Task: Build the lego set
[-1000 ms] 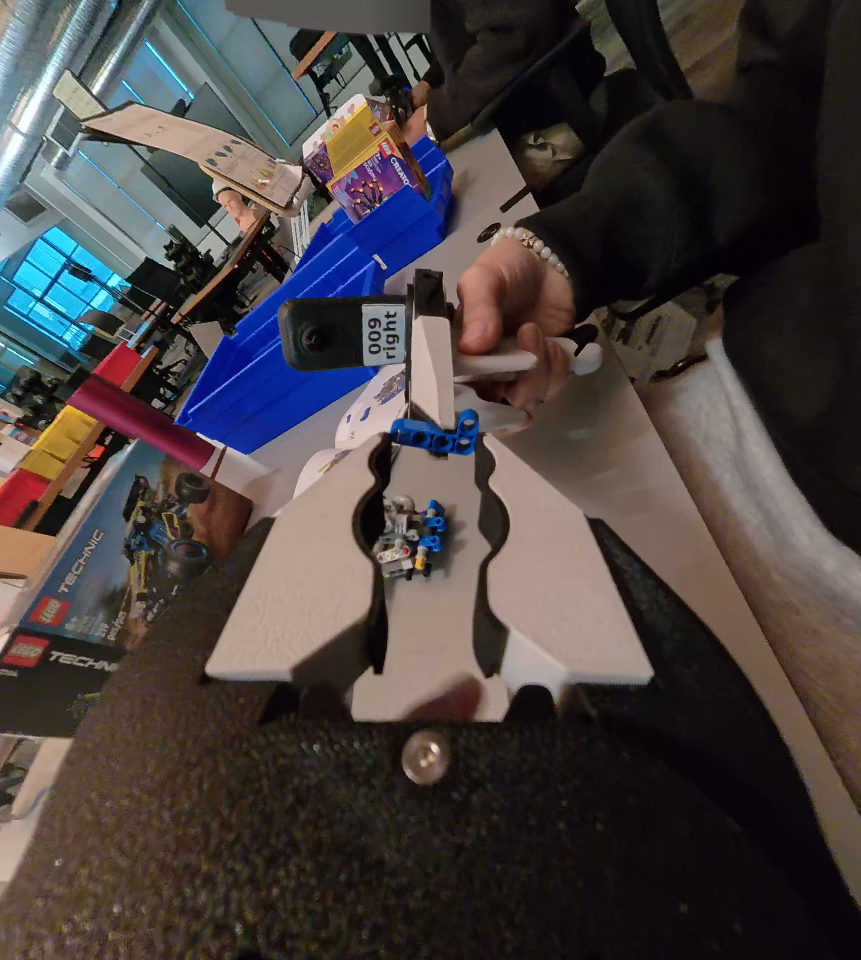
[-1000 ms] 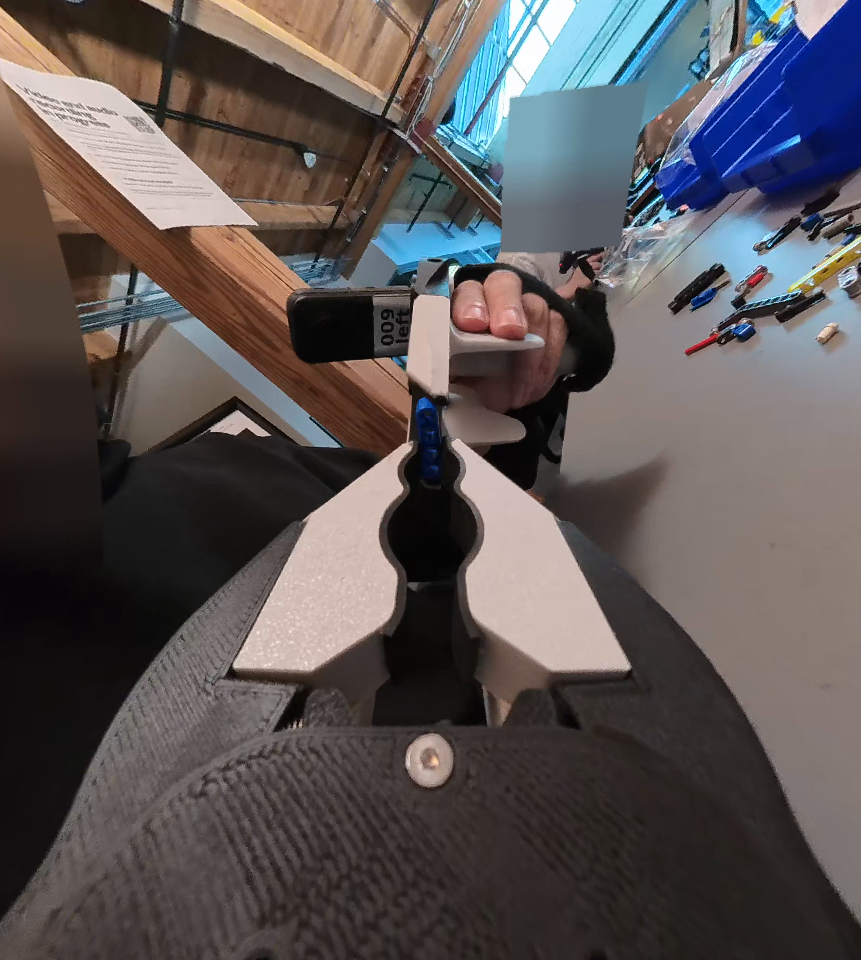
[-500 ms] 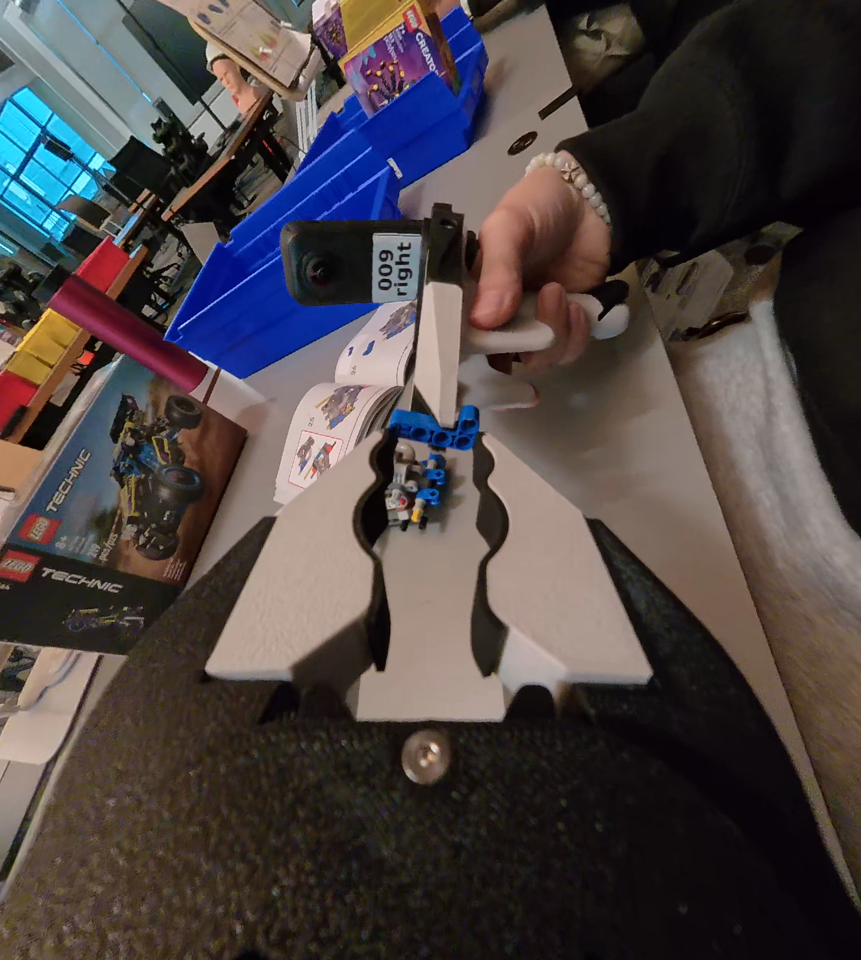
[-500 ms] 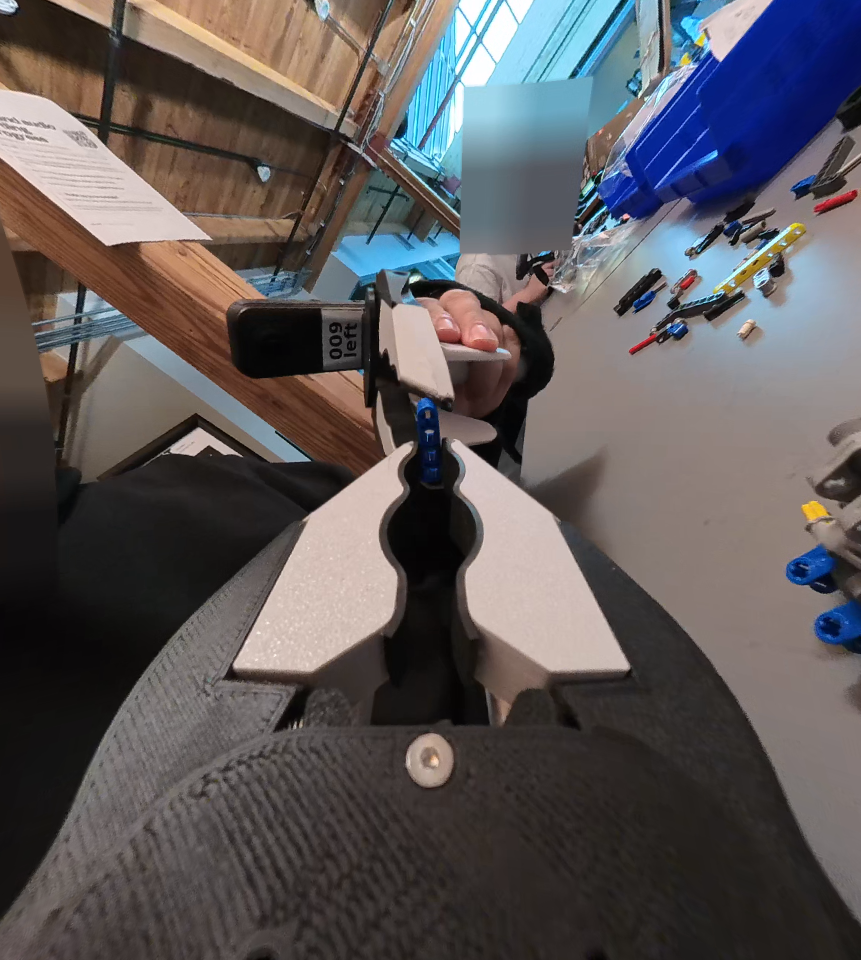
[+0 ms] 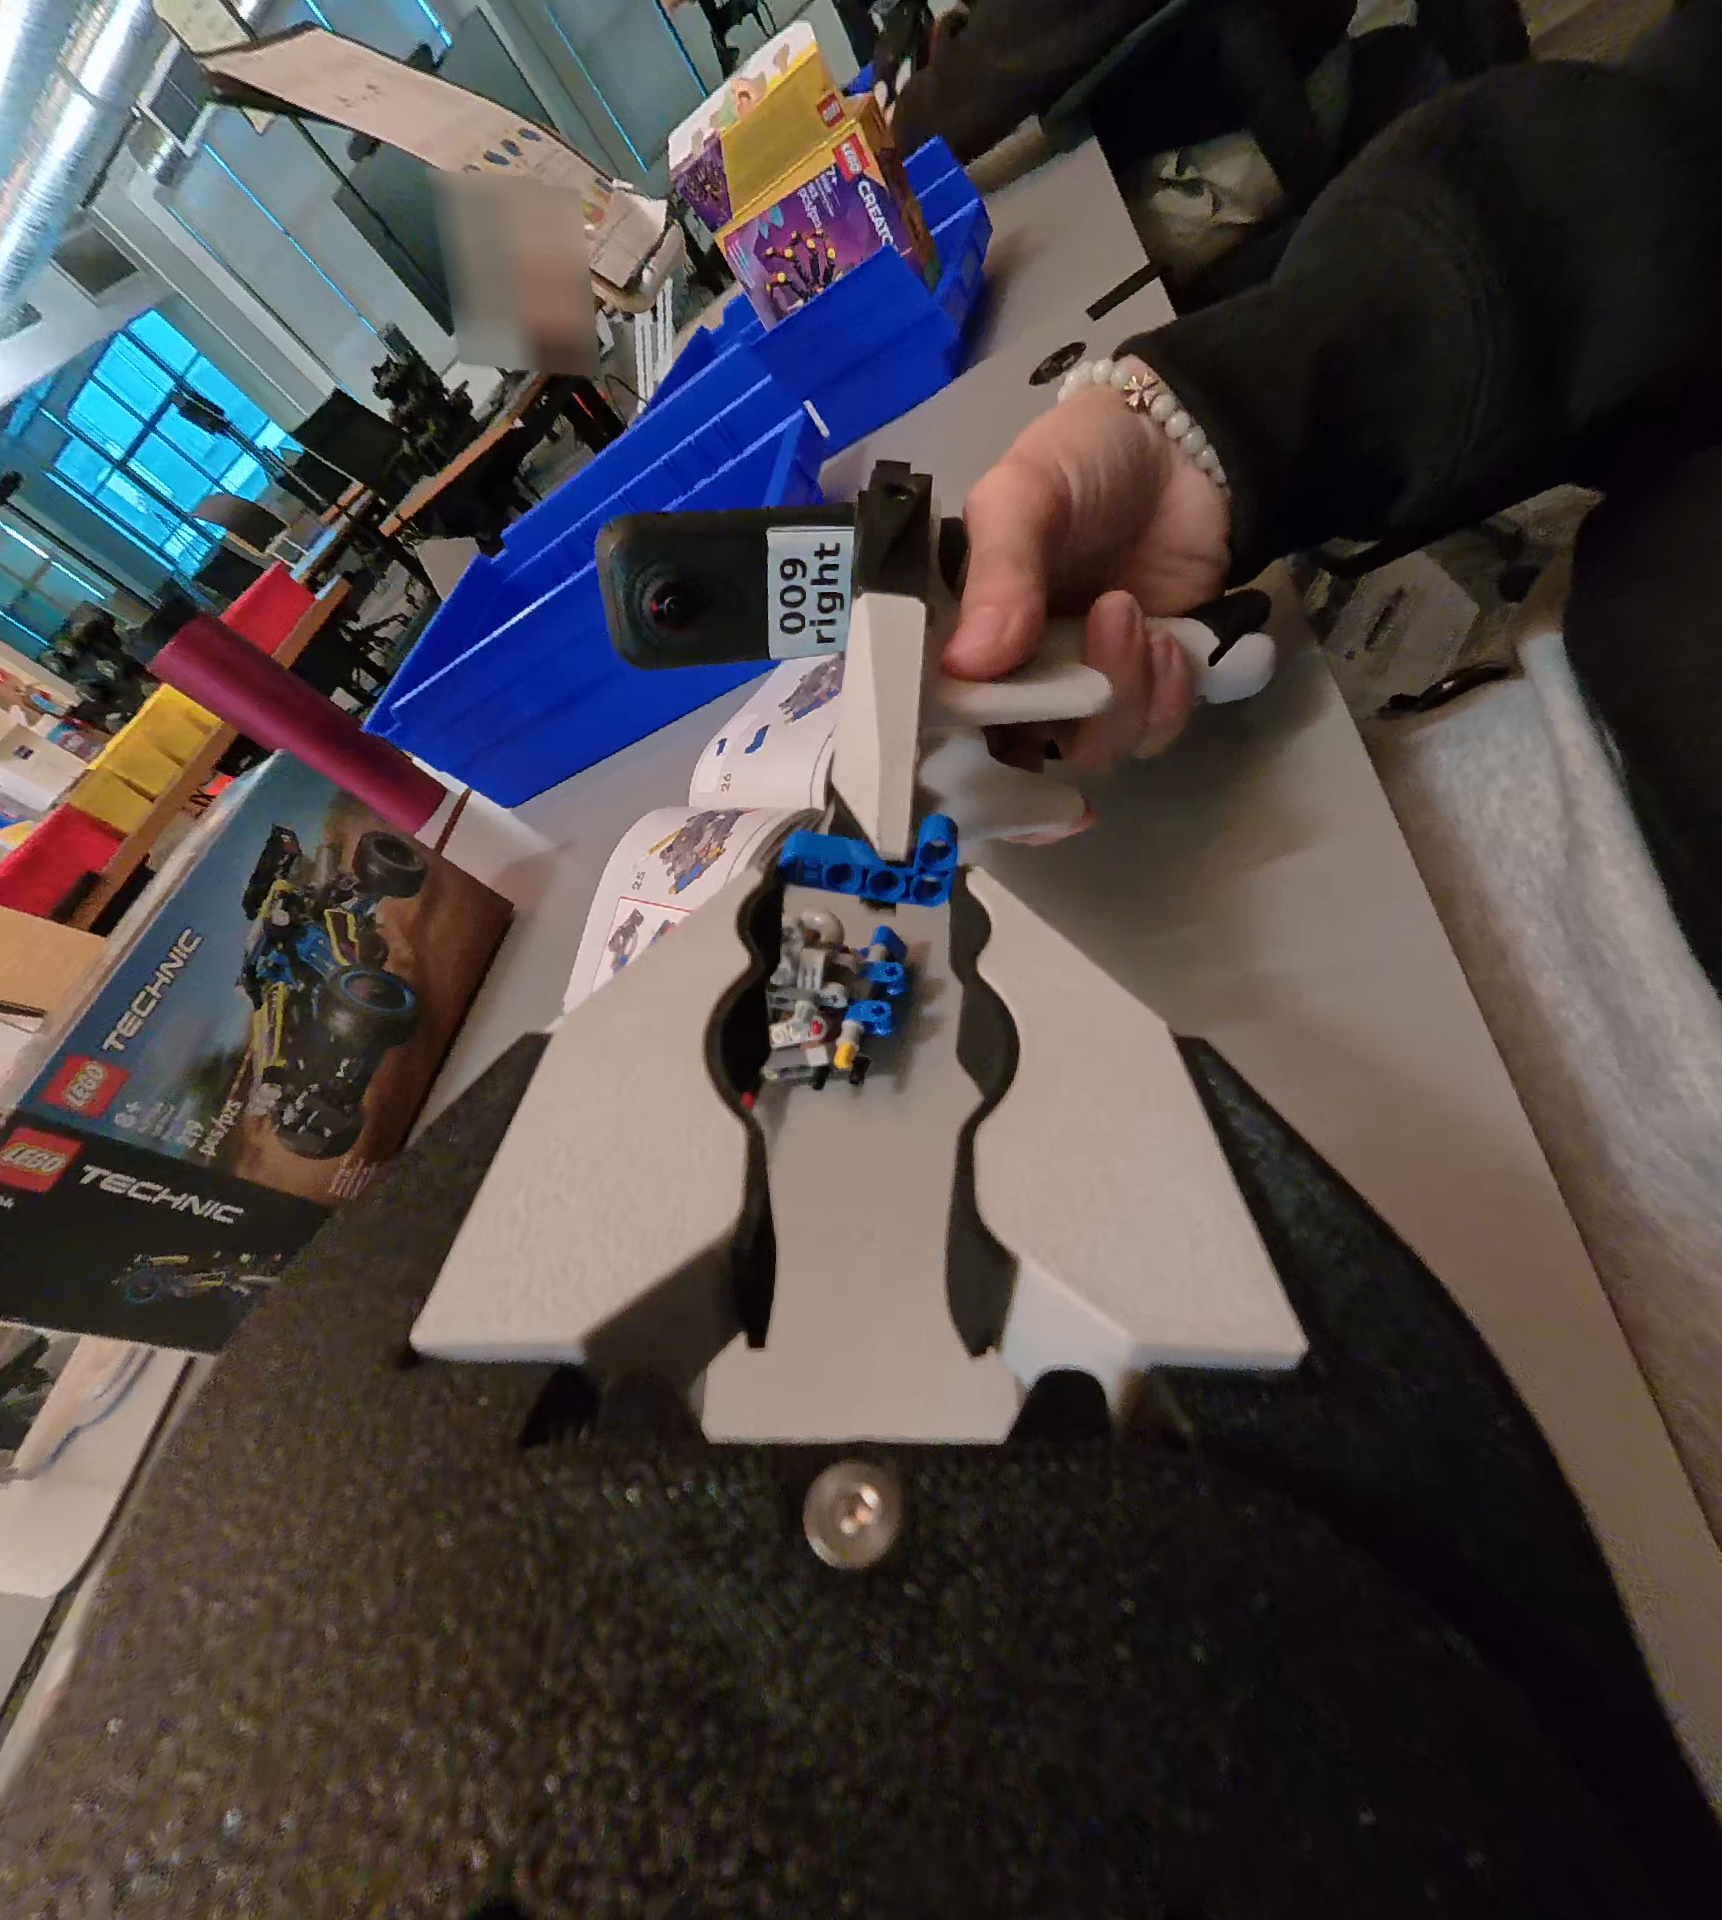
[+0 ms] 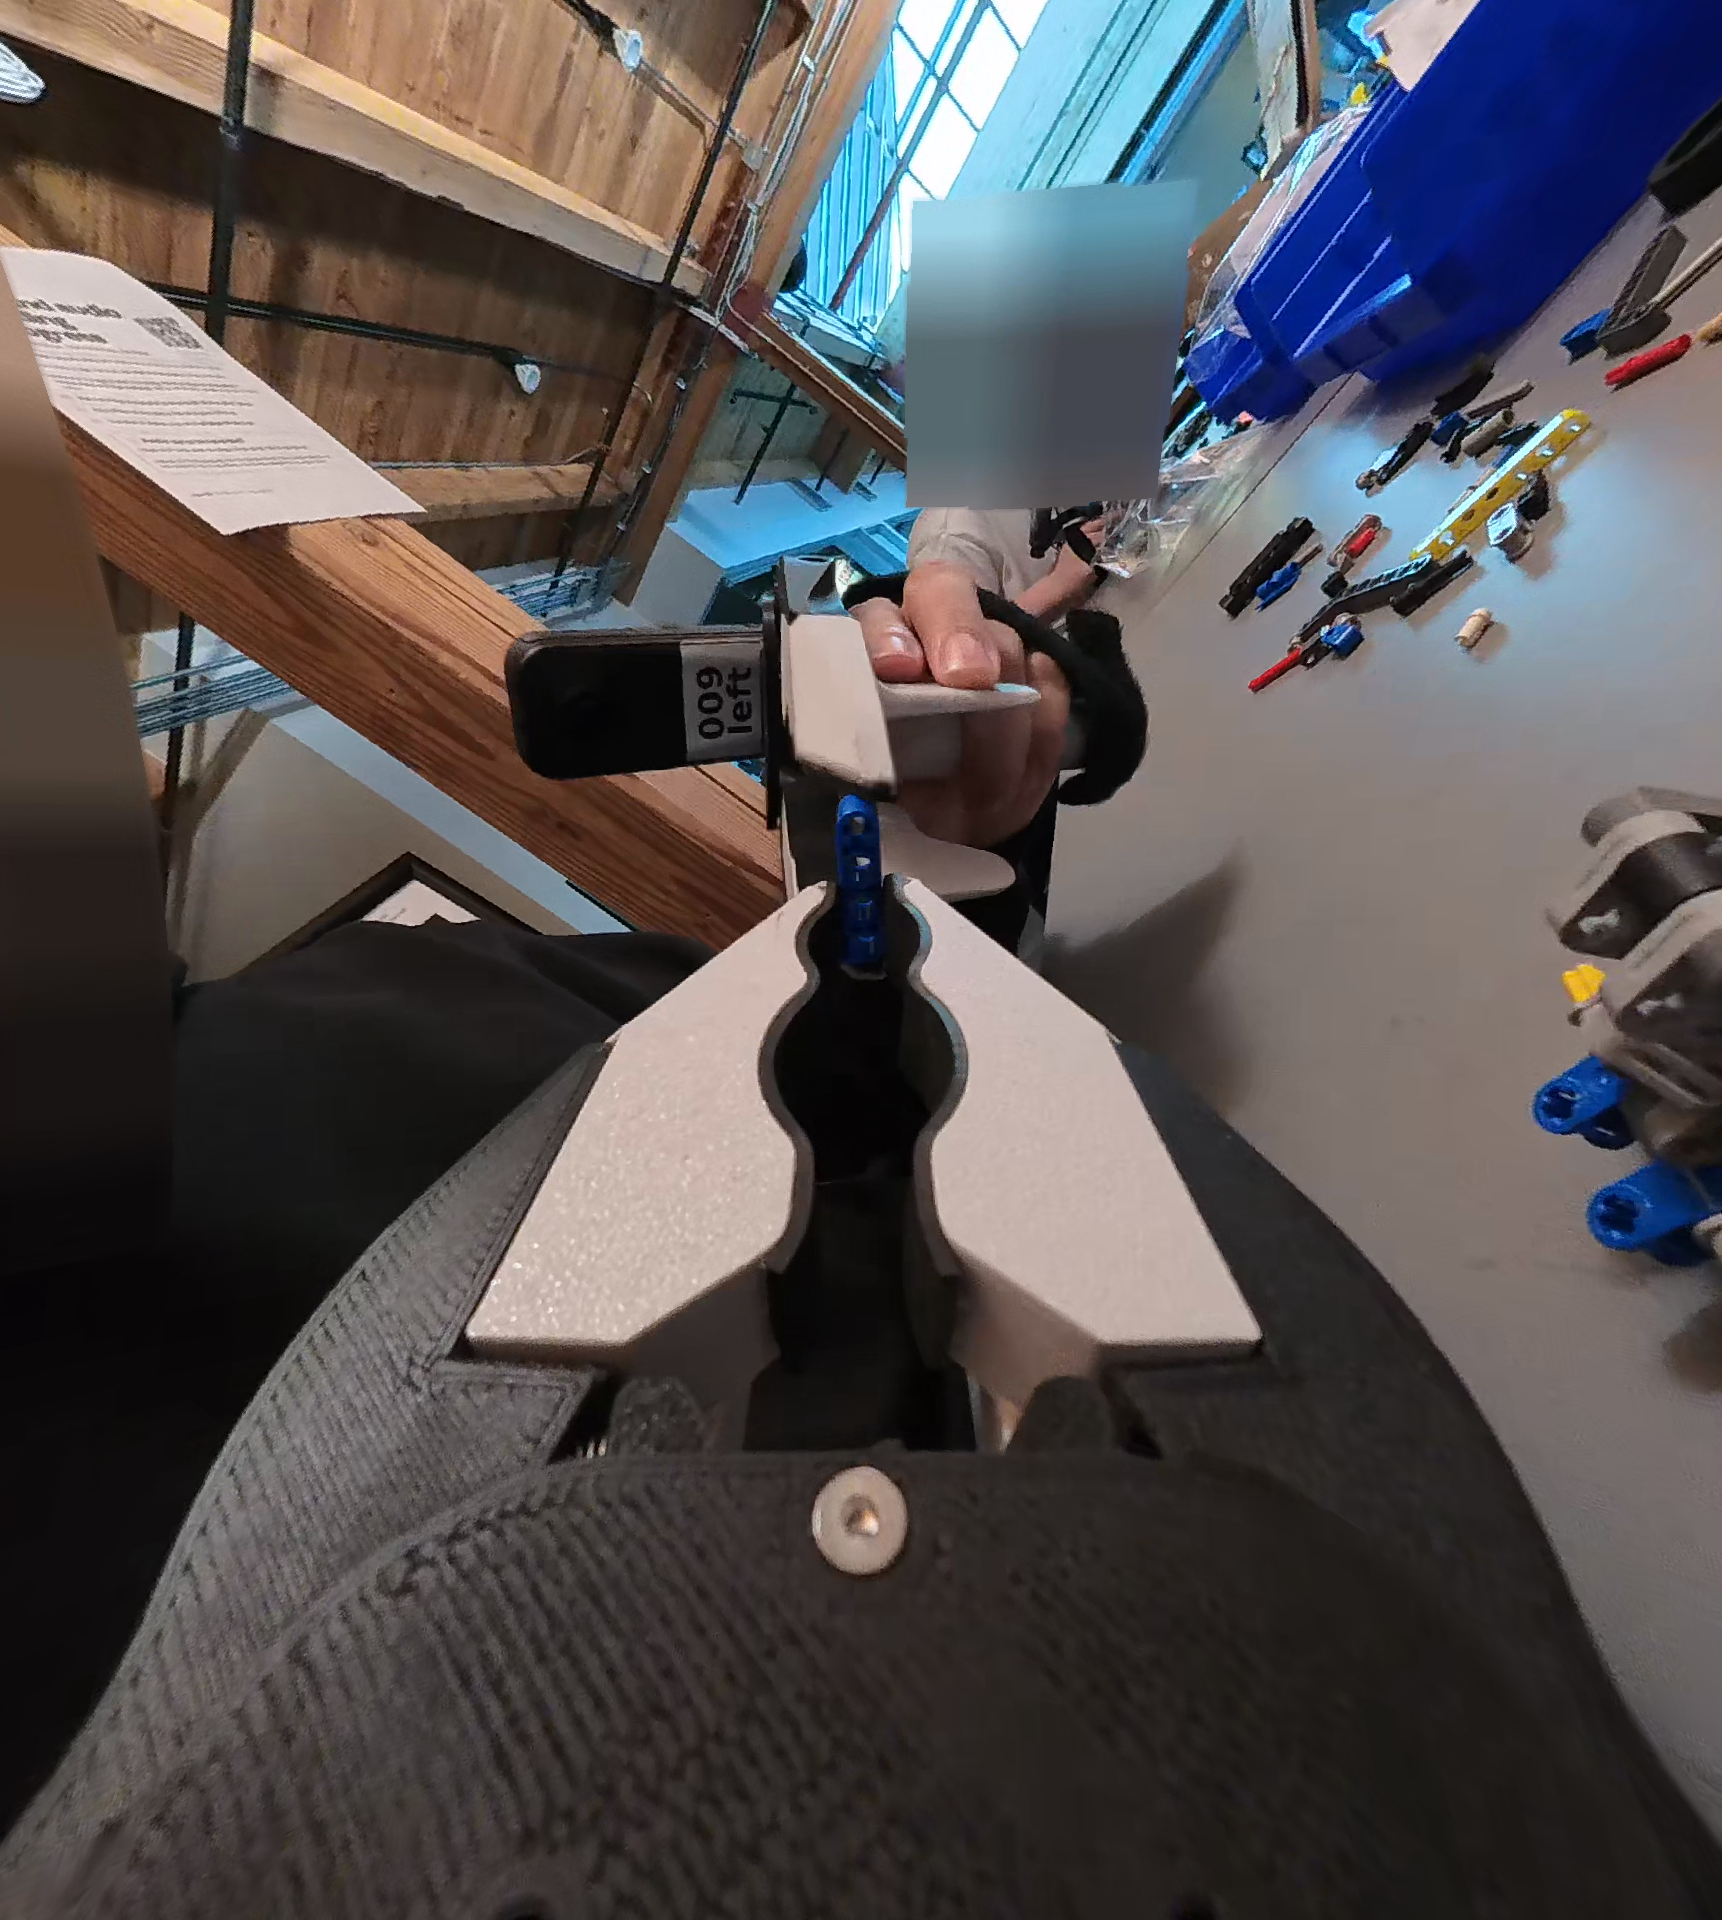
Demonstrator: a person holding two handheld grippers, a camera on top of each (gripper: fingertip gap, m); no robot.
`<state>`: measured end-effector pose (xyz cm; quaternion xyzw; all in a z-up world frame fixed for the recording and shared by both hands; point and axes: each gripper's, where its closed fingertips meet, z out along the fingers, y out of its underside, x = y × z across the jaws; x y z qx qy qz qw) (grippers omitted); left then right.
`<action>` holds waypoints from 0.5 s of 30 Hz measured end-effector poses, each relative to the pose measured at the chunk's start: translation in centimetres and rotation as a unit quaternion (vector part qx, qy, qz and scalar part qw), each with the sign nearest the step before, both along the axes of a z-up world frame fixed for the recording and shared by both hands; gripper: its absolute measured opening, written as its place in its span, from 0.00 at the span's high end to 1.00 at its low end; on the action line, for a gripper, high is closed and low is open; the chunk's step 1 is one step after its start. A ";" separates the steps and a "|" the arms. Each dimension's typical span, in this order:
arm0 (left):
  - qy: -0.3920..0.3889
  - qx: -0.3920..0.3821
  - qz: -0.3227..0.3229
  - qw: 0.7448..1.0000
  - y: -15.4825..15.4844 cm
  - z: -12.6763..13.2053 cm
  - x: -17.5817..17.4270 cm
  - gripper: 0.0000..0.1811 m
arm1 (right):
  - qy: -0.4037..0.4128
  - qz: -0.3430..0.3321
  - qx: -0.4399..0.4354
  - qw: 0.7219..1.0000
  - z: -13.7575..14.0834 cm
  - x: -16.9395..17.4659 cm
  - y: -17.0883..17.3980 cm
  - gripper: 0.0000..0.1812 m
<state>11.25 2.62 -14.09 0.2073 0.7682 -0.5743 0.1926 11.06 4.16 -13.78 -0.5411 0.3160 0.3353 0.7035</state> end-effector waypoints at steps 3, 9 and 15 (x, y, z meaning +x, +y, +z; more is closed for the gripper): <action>-0.010 -0.009 0.000 1.000 0.0 0.2 0.1 0.84 | 0.004 -0.003 0.001 1.000 0.0 0.1 -0.1 0.97; -0.015 -0.008 -0.009 1.000 -0.2 0.1 -0.2 0.84 | 0.007 0.000 -0.004 1.000 -0.2 0.1 0.0 0.97; 0.007 -0.009 -0.001 1.000 -0.4 0.3 -0.1 0.84 | 0.000 -0.010 -0.005 1.000 -0.1 0.3 0.0 0.97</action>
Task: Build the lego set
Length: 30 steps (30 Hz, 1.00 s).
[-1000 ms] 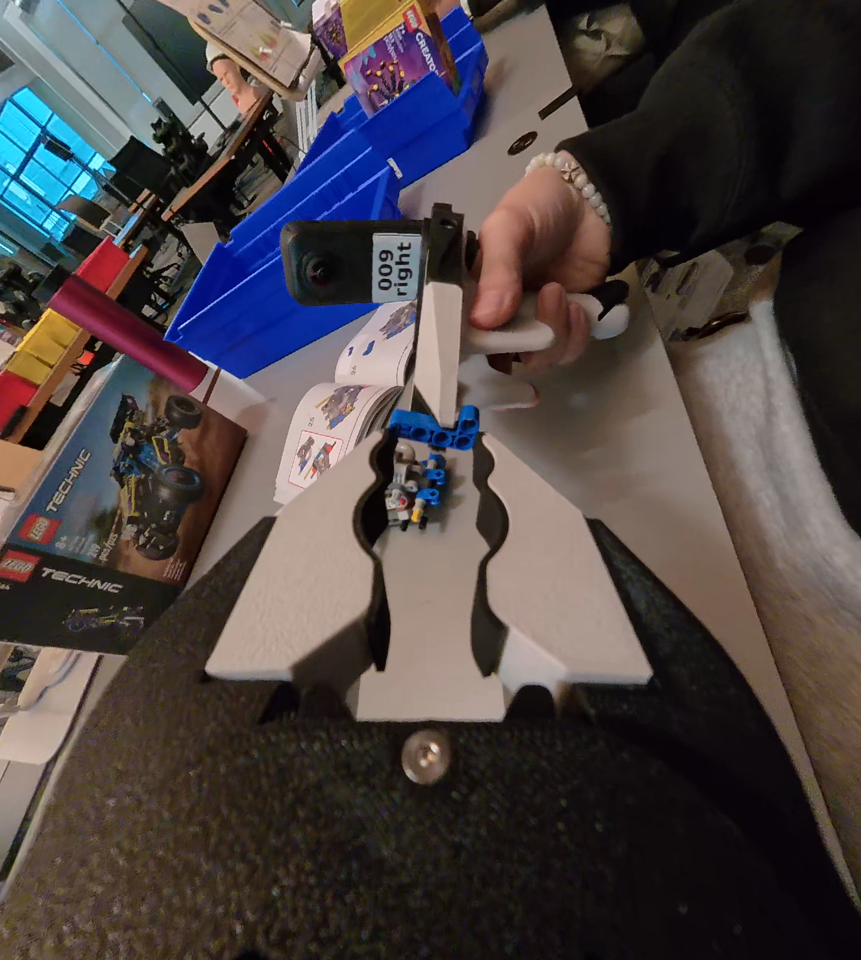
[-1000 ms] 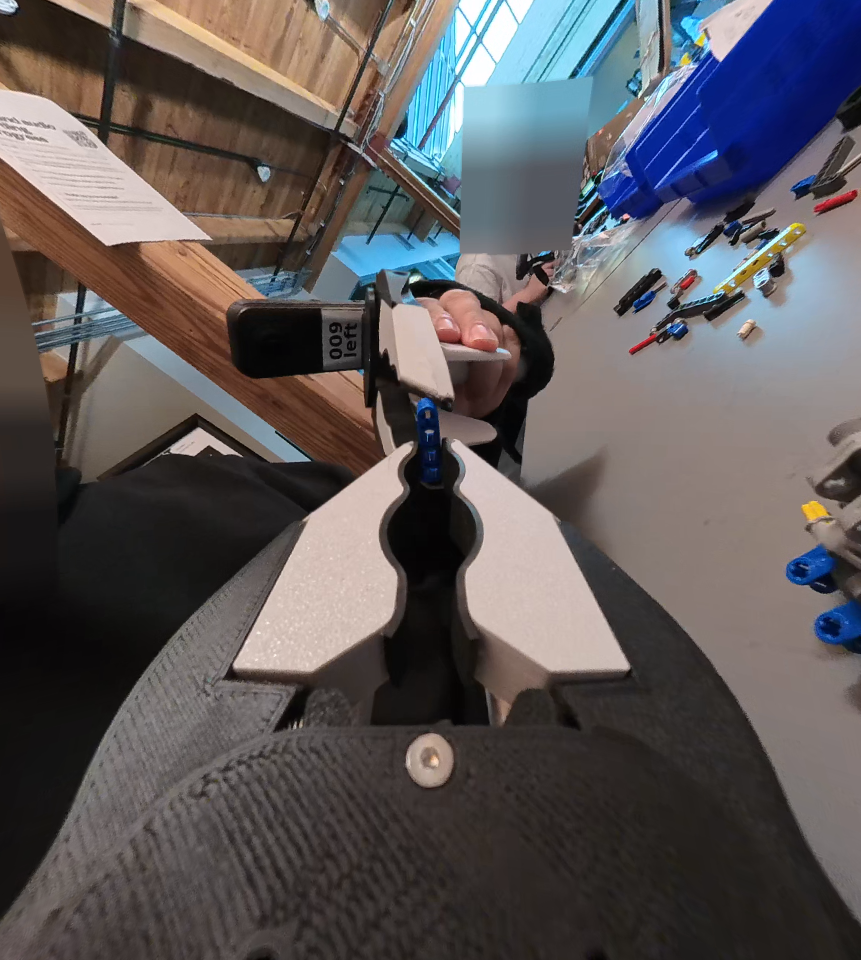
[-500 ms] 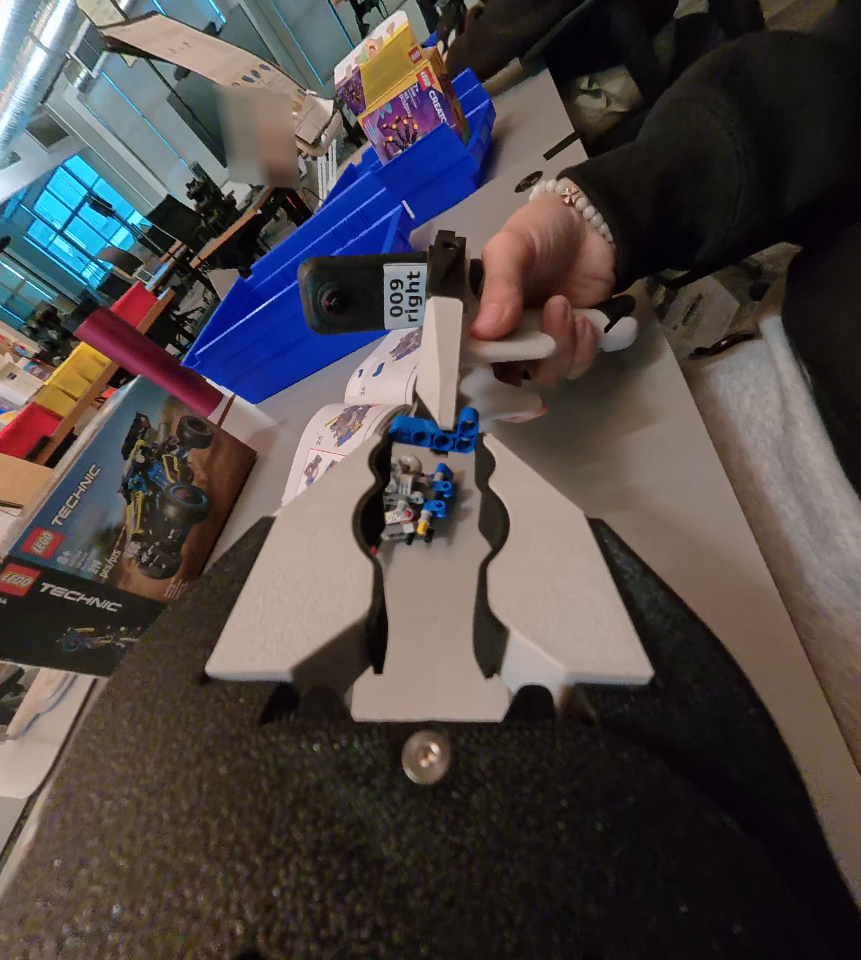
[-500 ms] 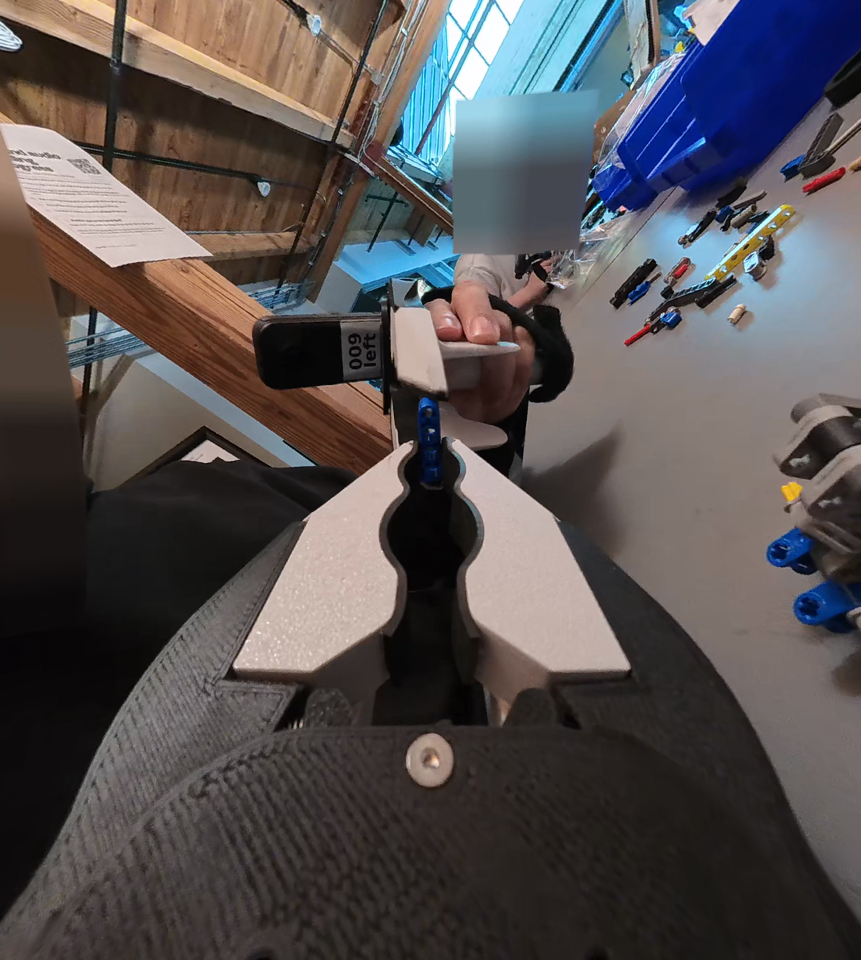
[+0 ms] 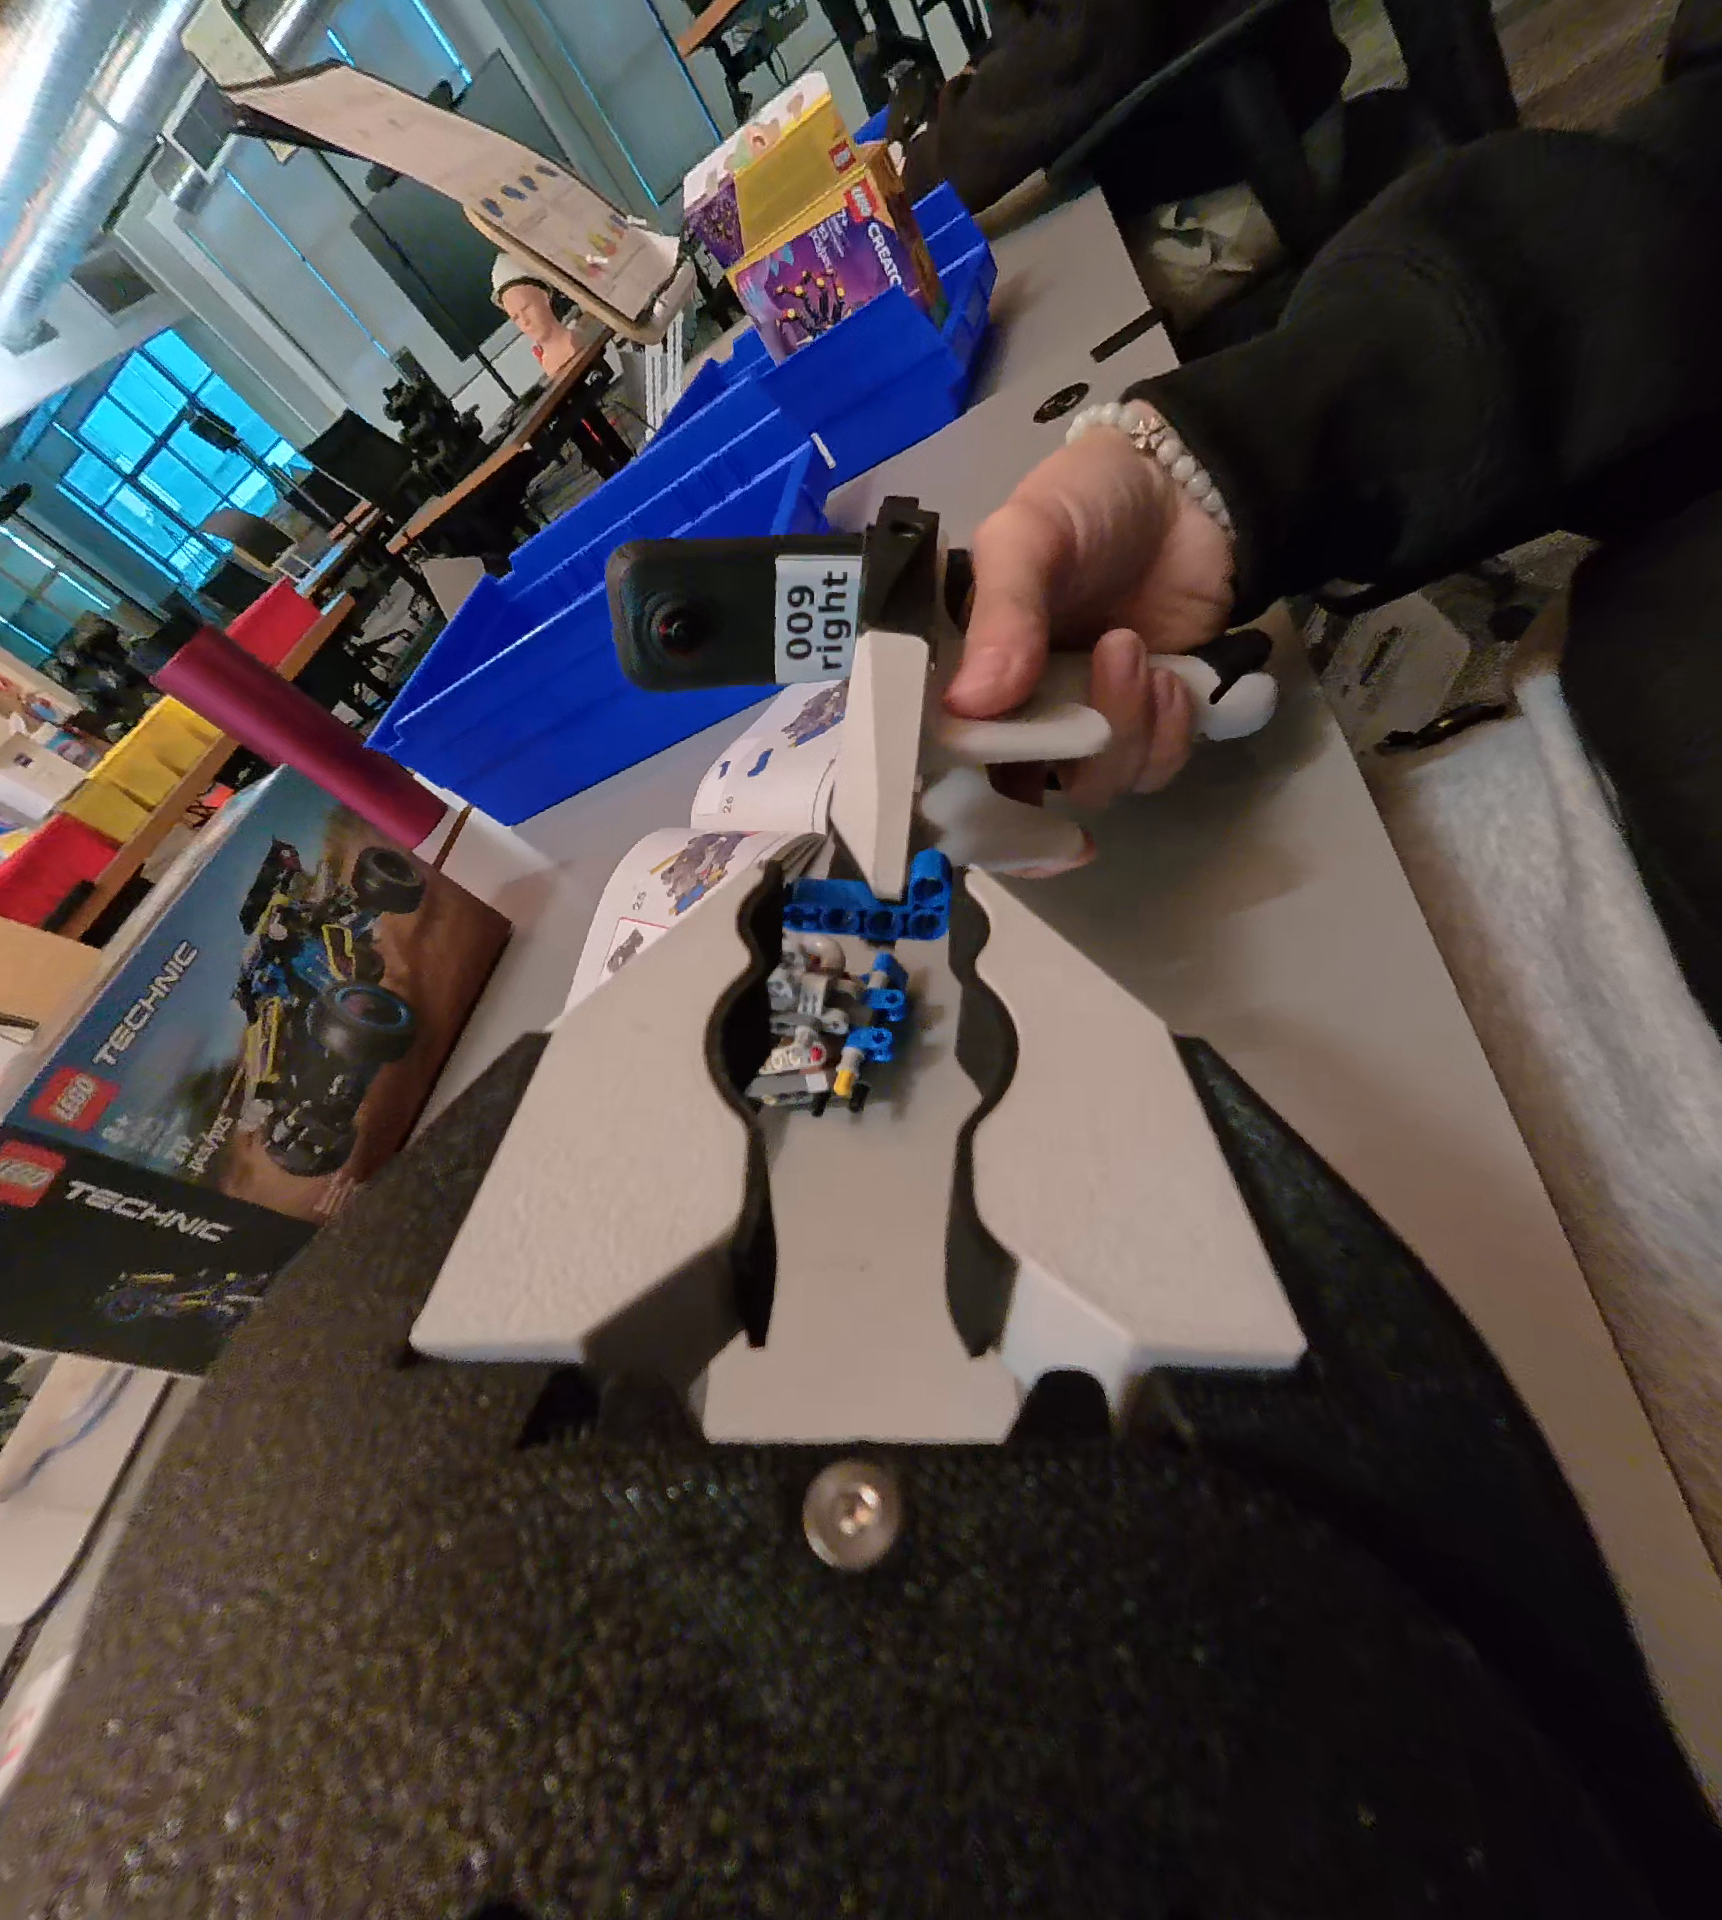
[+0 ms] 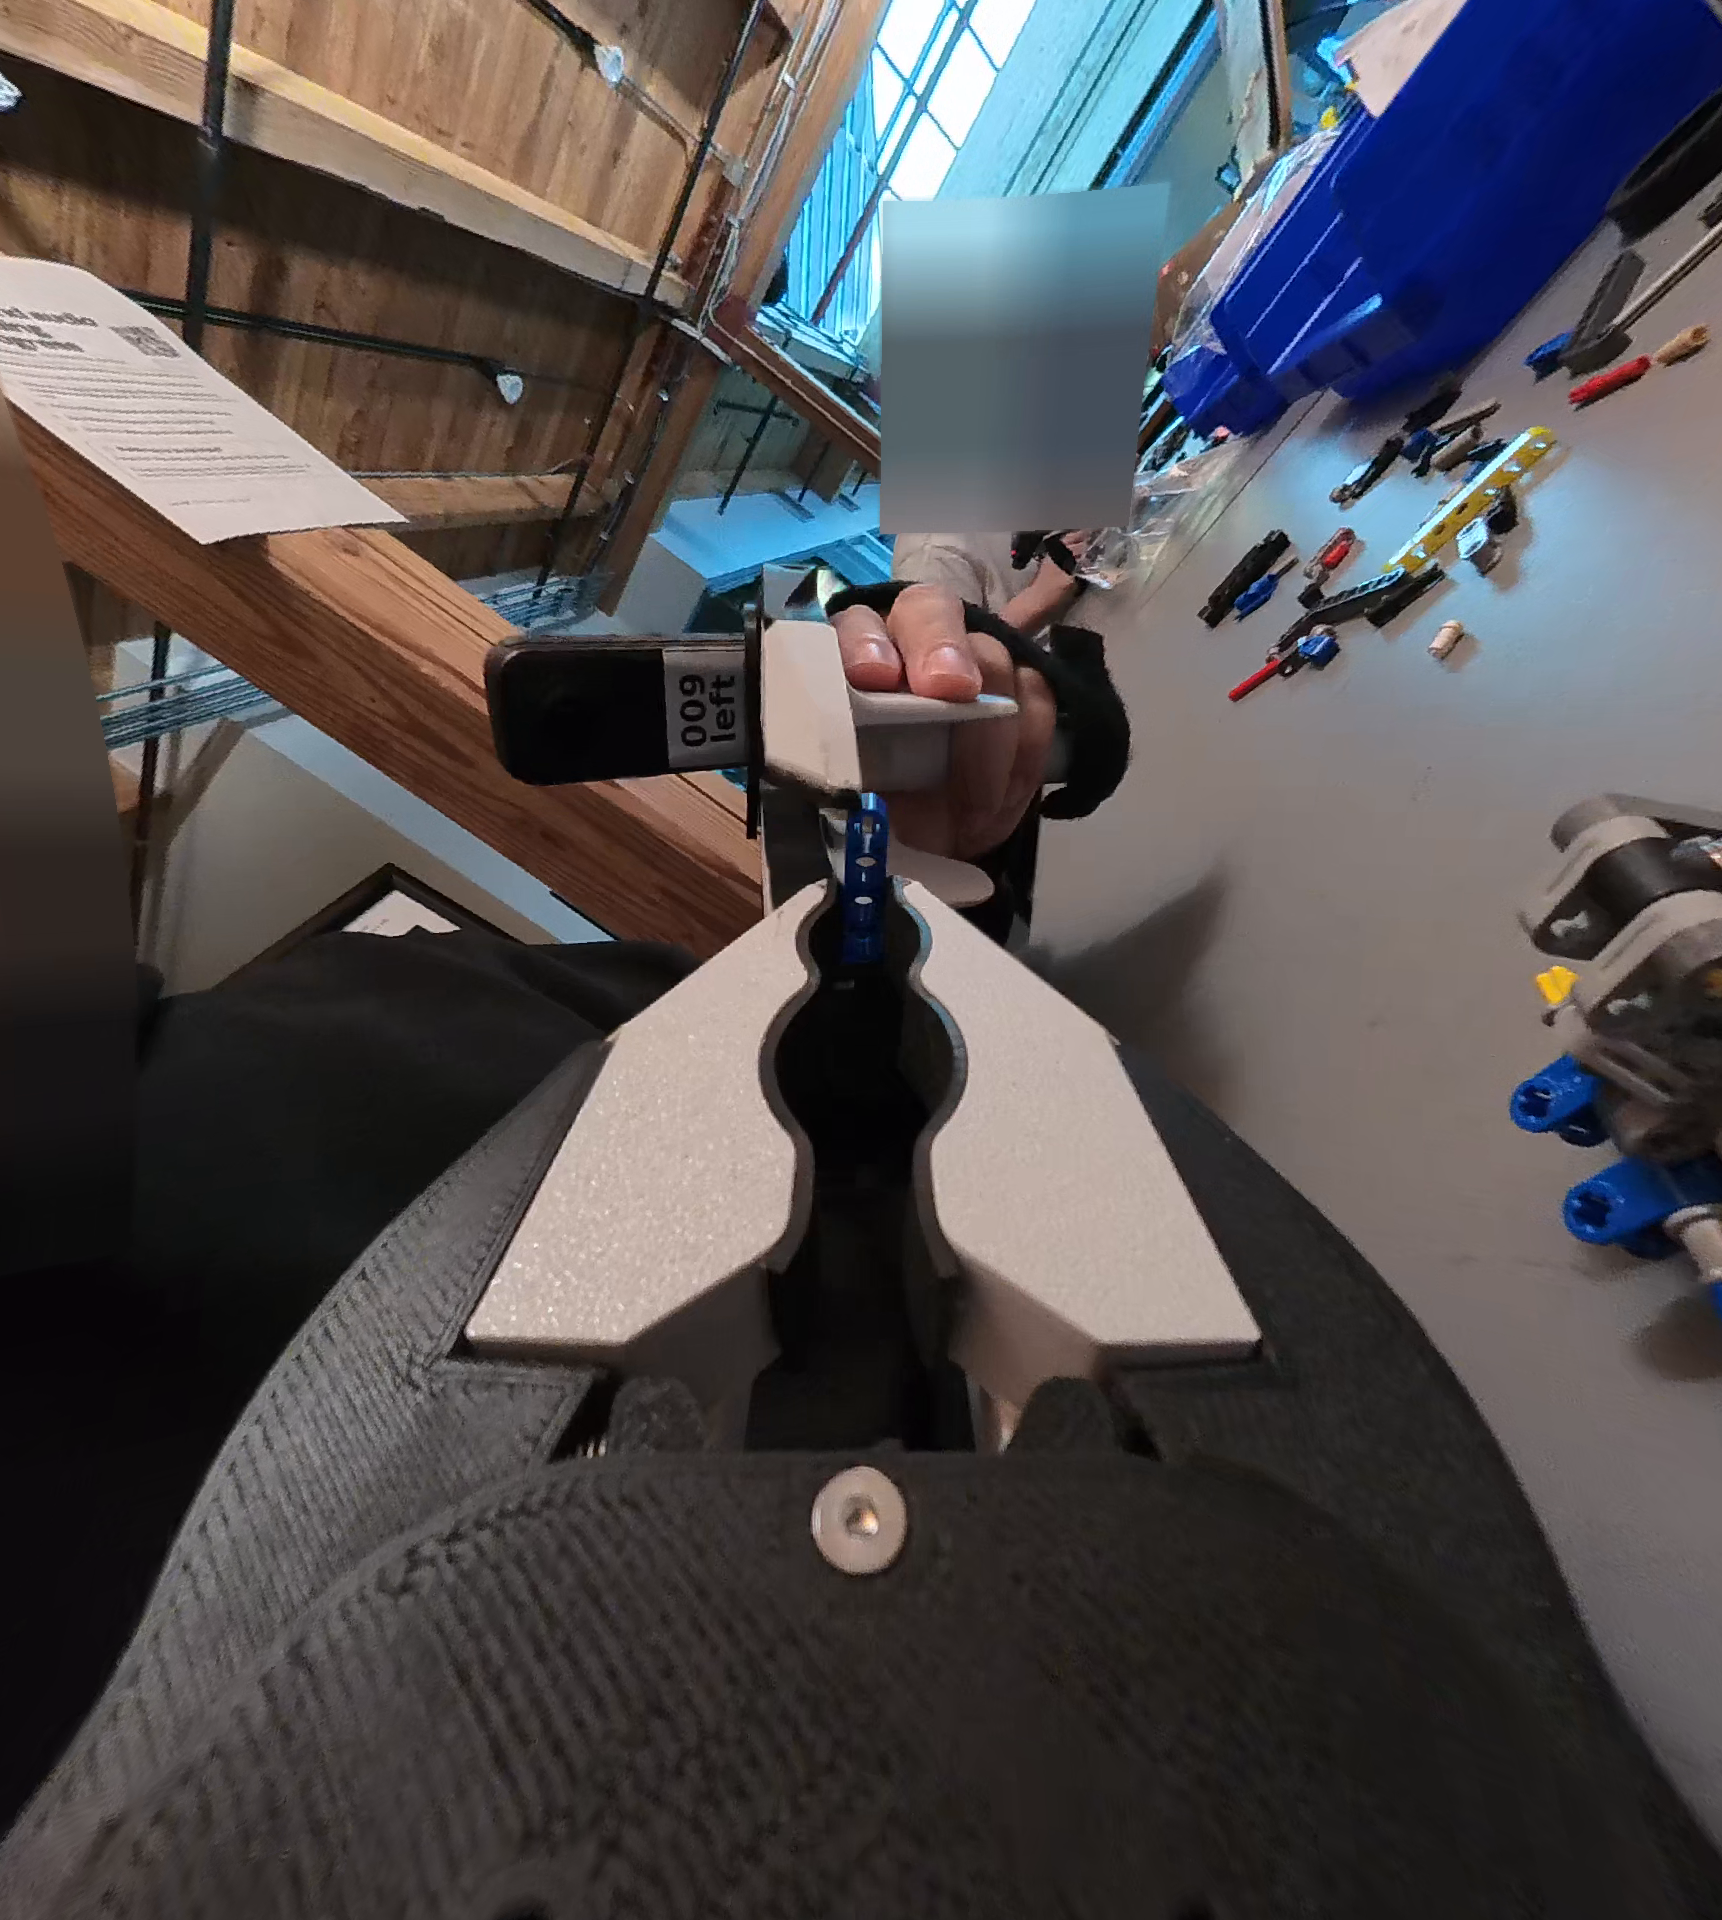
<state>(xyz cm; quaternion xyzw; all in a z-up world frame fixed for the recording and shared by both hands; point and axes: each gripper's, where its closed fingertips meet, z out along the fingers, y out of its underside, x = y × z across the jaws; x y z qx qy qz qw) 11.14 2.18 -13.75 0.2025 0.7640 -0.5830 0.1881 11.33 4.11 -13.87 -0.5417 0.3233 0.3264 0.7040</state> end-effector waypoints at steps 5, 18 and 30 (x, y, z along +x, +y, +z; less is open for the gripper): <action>0.010 -0.008 0.001 1.000 0.1 -0.1 0.1 0.83 | 0.000 0.004 0.008 1.000 0.3 -0.2 0.0 0.97; -0.002 0.001 0.007 1.000 0.0 -0.2 0.0 0.83 | 0.003 0.008 0.011 1.000 0.2 -0.3 0.2 0.97; 0.015 -0.036 -0.014 0.999 0.1 0.4 -0.3 0.83 | 0.004 0.018 0.030 0.999 0.8 -0.5 0.2 0.97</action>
